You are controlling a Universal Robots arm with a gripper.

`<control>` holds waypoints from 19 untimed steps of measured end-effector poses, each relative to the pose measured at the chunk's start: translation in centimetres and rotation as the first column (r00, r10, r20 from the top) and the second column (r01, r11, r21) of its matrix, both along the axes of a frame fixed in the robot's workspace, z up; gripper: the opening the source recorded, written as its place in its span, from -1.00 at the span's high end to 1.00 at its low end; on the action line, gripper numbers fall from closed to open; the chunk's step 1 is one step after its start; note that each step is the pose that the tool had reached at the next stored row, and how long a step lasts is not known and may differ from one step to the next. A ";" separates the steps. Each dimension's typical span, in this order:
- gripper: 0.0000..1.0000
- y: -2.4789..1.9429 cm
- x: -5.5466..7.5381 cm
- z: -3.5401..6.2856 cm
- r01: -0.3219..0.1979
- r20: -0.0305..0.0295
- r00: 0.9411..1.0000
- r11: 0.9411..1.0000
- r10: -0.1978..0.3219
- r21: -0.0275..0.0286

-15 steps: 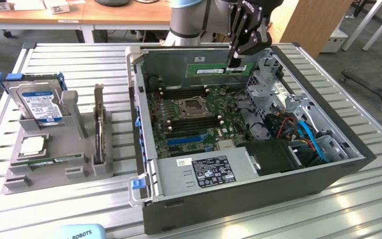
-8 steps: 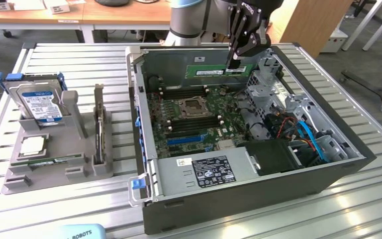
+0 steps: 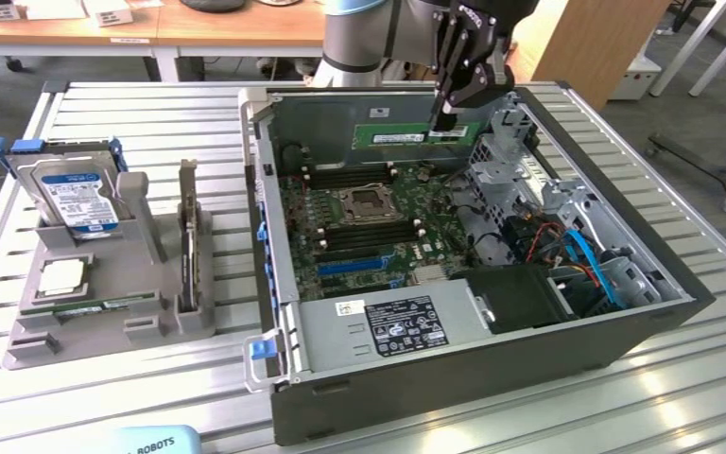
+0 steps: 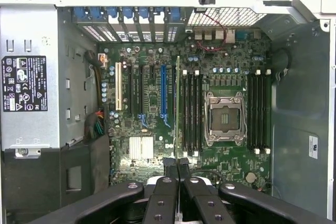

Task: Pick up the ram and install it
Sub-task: 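Pick up the ram and move it above insertion slot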

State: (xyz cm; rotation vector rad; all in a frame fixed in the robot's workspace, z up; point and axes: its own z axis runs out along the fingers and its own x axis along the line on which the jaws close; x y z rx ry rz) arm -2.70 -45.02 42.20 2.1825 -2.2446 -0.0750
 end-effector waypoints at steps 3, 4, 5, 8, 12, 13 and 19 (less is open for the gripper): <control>0.76 0.21 0.0 0.00 0.000 0.000 1.000 1.000 0.000 0.000; 0.76 0.30 0.0 -0.01 0.000 0.000 1.000 1.000 0.000 0.000; 0.76 0.40 0.0 -0.02 0.000 0.000 1.000 1.000 0.000 0.000; 0.76 0.71 0.0 -0.04 0.000 0.000 1.000 1.000 0.000 0.000; 0.76 0.88 0.0 -0.05 0.000 0.000 1.000 1.000 0.000 0.000; 0.76 0.88 0.0 -0.05 0.000 0.000 1.000 1.000 0.000 0.000; 0.76 0.89 0.0 -0.21 0.000 0.000 1.000 1.000 0.000 -0.001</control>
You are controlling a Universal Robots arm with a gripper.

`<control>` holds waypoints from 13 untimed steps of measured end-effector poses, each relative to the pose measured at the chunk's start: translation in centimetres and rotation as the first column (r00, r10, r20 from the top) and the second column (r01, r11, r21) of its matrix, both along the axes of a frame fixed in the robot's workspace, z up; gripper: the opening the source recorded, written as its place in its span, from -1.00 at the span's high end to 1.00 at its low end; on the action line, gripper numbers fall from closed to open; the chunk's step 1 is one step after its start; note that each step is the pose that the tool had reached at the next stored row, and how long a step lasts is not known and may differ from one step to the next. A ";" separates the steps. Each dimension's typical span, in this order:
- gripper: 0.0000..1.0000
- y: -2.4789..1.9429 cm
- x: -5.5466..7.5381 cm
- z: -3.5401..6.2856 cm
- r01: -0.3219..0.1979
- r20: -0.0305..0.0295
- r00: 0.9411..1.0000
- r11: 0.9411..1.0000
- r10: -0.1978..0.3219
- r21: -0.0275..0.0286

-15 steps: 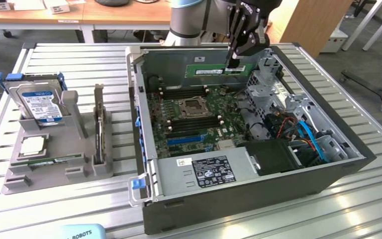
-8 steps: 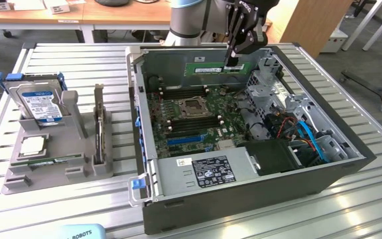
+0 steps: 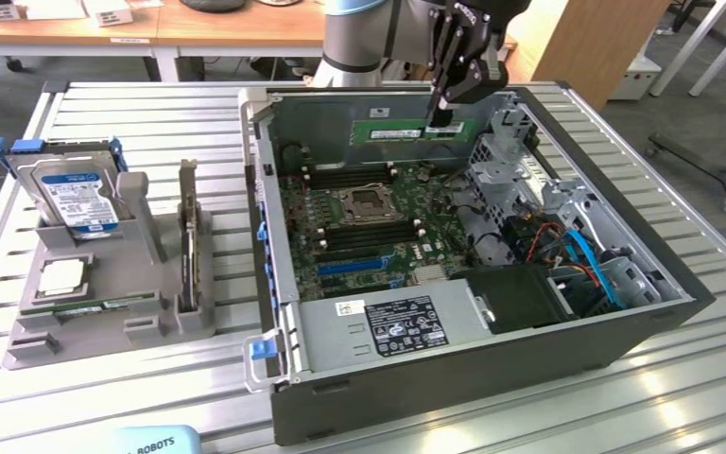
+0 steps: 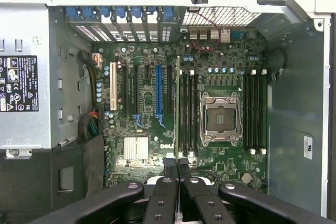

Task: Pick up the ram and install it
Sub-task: 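Pick up the ram and move it above insertion slot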

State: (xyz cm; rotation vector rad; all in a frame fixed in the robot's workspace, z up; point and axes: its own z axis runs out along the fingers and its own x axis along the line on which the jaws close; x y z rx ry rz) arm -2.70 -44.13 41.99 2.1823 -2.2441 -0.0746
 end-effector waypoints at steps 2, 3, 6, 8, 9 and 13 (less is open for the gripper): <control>0.76 0.00 0.0 -0.16 0.000 0.000 1.000 1.000 0.000 0.000; 0.76 0.00 0.0 -0.23 0.000 0.000 1.000 1.000 0.000 0.000; 0.76 0.00 0.0 -0.44 0.000 0.000 1.000 1.000 0.000 0.000; 0.76 0.00 0.0 -0.60 0.000 0.000 1.000 1.000 0.000 0.000; 0.76 0.00 0.0 -0.67 0.000 0.000 1.000 1.000 0.000 0.000; 0.76 0.00 0.0 -0.70 0.000 0.000 1.000 1.000 0.000 0.000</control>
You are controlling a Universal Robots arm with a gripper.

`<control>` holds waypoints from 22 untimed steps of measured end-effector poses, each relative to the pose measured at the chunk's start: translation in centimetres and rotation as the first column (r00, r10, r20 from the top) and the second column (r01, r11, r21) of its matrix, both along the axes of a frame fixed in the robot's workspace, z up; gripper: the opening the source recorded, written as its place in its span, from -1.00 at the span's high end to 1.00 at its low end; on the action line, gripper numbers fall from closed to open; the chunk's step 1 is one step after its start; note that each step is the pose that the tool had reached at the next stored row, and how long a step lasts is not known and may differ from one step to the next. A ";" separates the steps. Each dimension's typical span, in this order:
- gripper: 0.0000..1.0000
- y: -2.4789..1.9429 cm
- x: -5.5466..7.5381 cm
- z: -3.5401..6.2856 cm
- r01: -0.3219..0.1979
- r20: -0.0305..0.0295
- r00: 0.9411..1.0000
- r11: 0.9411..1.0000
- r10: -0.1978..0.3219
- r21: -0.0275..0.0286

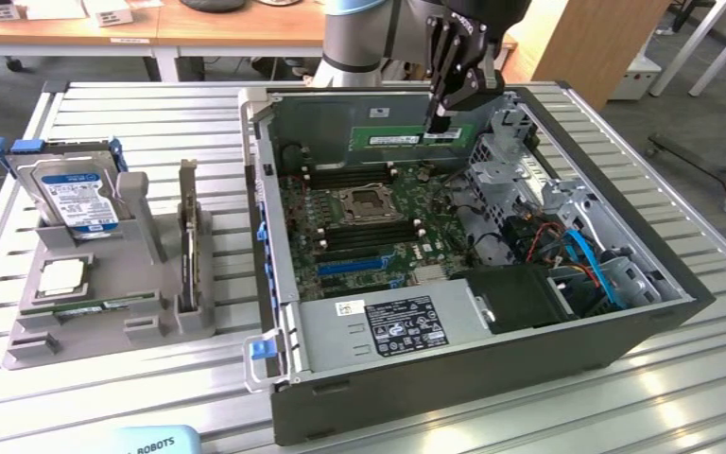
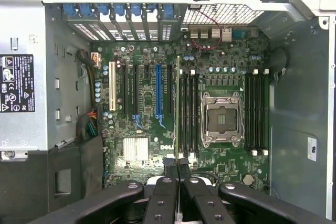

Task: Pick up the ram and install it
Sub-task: 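Pick up the ram and move it above insertion slot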

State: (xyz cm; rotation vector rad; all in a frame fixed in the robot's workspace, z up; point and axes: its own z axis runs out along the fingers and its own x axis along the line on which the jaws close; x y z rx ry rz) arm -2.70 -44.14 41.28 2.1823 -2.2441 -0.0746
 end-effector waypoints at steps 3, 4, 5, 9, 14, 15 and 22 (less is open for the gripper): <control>0.76 0.00 0.0 0.00 0.000 0.000 1.000 1.000 0.000 0.000; 0.76 0.00 0.0 -0.01 0.000 0.000 1.000 1.000 0.000 0.000; 0.76 0.00 0.0 -0.01 0.000 0.000 1.000 1.000 0.000 0.000; 0.76 0.00 0.0 -0.03 0.003 0.000 1.000 1.000 -0.003 0.000; 0.76 0.00 0.0 -0.06 0.016 0.000 1.000 1.000 -0.016 0.000; 0.76 0.00 0.0 -0.06 0.017 0.000 1.000 1.000 -0.017 0.000; 0.76 0.00 0.0 -0.19 0.017 0.000 1.000 1.000 -0.017 0.000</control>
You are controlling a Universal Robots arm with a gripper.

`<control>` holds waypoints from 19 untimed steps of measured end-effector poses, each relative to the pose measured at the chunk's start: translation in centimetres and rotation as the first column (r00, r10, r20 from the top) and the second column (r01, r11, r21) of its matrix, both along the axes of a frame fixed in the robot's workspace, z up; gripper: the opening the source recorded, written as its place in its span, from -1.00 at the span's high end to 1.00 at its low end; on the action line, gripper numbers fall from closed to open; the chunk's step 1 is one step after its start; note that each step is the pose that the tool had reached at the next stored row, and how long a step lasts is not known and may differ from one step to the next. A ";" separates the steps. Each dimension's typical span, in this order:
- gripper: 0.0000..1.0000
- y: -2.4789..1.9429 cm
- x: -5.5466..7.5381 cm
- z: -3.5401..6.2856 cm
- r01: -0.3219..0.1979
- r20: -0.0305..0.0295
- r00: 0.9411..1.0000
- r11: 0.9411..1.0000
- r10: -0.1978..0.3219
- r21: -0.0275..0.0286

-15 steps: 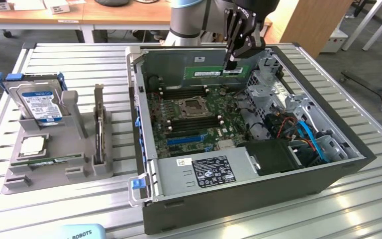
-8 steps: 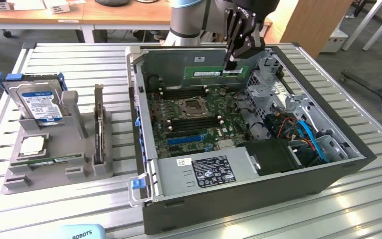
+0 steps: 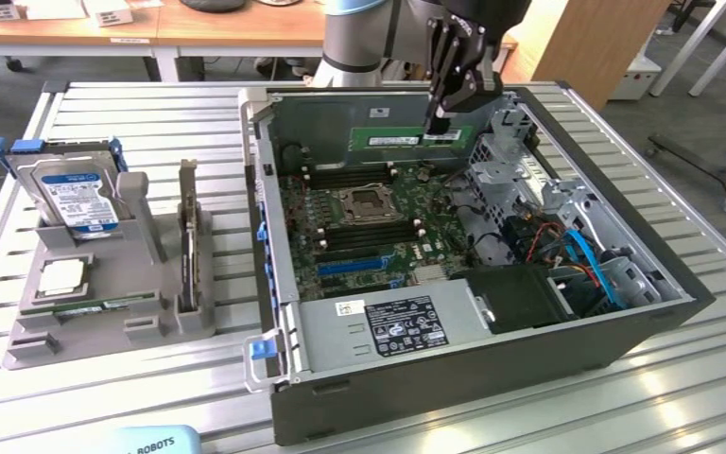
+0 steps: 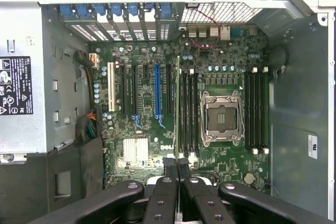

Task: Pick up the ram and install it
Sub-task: 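Pick up the ram and move it above insertion slot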

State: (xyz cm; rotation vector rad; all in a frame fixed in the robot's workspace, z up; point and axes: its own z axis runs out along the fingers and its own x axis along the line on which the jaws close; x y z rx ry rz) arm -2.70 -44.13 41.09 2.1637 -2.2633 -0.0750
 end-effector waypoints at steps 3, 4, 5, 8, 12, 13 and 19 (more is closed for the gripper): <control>0.76 0.00 0.0 -0.19 0.000 0.000 1.000 1.000 0.000 0.000; 0.76 0.00 0.0 -0.25 0.000 0.000 1.000 1.000 0.000 0.000; 0.76 0.00 0.0 -0.32 0.000 0.000 1.000 1.000 0.000 0.000; 0.76 0.00 0.0 -0.48 0.000 0.000 1.000 1.000 0.000 0.000; 0.76 0.00 0.0 -0.54 0.000 0.000 1.000 1.000 0.000 0.000; 0.76 0.00 0.0 -0.55 0.000 0.000 1.000 1.000 0.000 0.000; 0.76 0.12 0.0 -0.56 0.000 0.000 1.000 1.000 0.000 0.000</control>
